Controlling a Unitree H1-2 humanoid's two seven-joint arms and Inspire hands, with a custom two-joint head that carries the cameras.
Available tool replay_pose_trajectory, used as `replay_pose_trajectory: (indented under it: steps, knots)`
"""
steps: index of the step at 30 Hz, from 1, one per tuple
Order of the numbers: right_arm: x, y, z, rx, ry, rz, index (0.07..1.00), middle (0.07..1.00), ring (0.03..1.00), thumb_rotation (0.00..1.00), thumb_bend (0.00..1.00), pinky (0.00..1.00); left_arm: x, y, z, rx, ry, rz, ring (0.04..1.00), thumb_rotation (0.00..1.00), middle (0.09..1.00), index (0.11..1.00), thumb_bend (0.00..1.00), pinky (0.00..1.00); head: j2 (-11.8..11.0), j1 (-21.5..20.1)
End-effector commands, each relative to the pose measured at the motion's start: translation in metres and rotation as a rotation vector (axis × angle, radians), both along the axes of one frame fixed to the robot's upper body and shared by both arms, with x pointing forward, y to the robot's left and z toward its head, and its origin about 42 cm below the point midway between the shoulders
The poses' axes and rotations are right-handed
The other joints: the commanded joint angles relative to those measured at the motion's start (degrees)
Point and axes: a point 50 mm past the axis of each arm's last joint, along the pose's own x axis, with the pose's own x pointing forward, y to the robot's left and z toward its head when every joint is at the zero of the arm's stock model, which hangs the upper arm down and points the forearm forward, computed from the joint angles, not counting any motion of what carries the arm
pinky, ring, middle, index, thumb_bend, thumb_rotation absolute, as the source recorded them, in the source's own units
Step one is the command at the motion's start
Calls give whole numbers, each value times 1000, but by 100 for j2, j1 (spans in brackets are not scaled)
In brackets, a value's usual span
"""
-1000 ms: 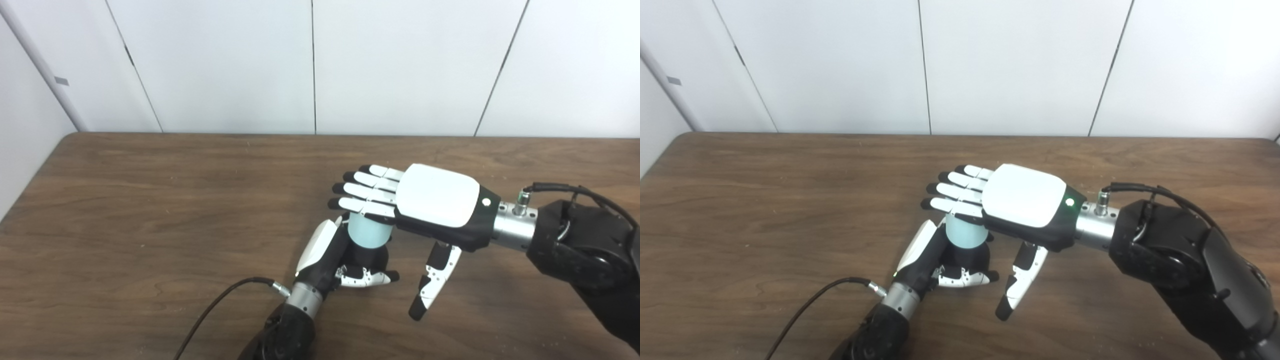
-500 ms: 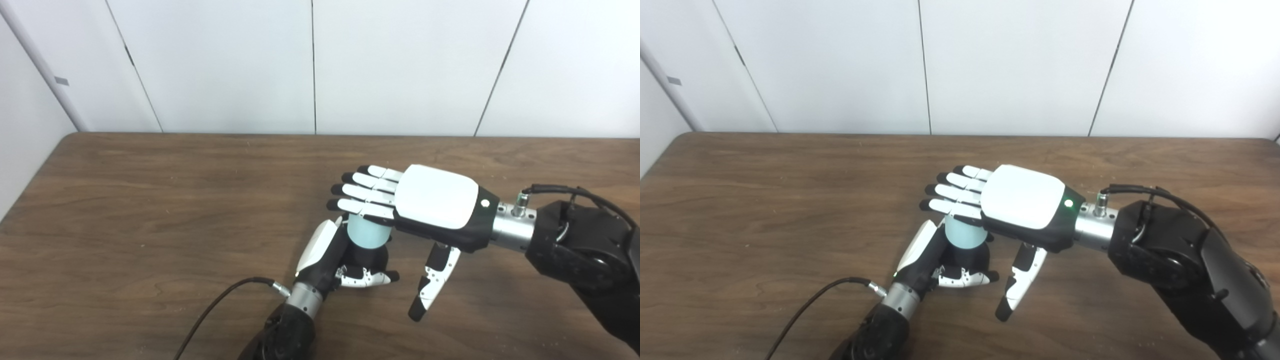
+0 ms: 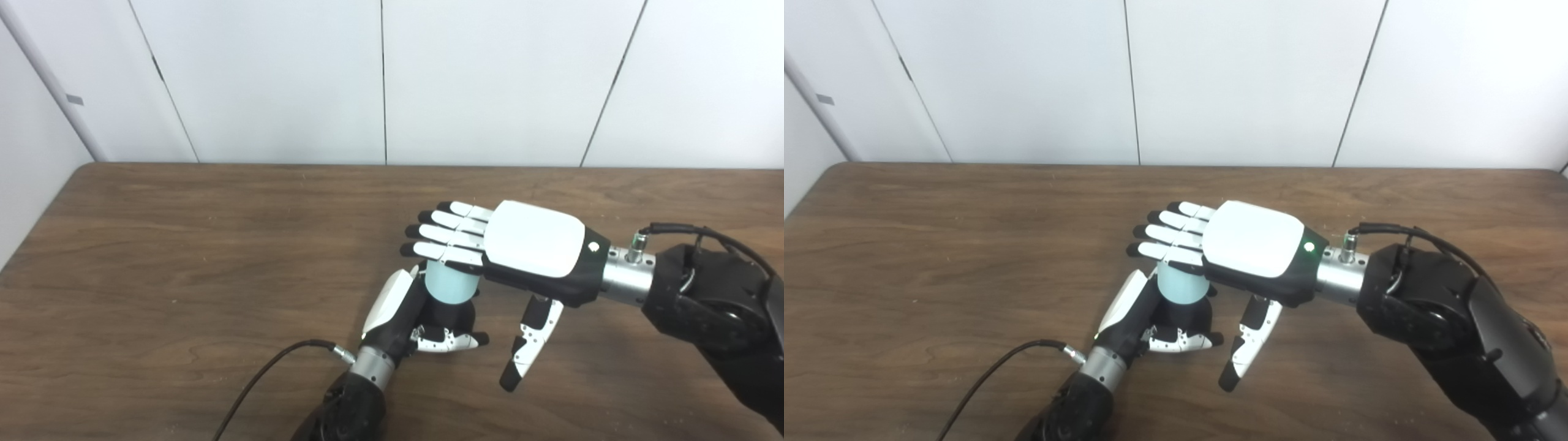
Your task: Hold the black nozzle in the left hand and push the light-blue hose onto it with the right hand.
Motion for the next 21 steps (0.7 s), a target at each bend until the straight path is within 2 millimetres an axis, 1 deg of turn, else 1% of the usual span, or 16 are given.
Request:
replay_pose_trajectory:
  steps: [1, 21]
  knots:
    - [-3, -1, -23, -105, 91, 7, 982, 1000, 1000, 708, 906, 1000, -6, 4, -11, 44, 57, -5, 865, 69, 823, 490, 511, 1000, 7, 4]
    - [-8, 1, -27, -109, 102, 9, 992, 1000, 1000, 700, 912, 1000, -6, 3, -11, 62, 57, -6, 866, 69, 814, 493, 511, 1000, 43, 12]
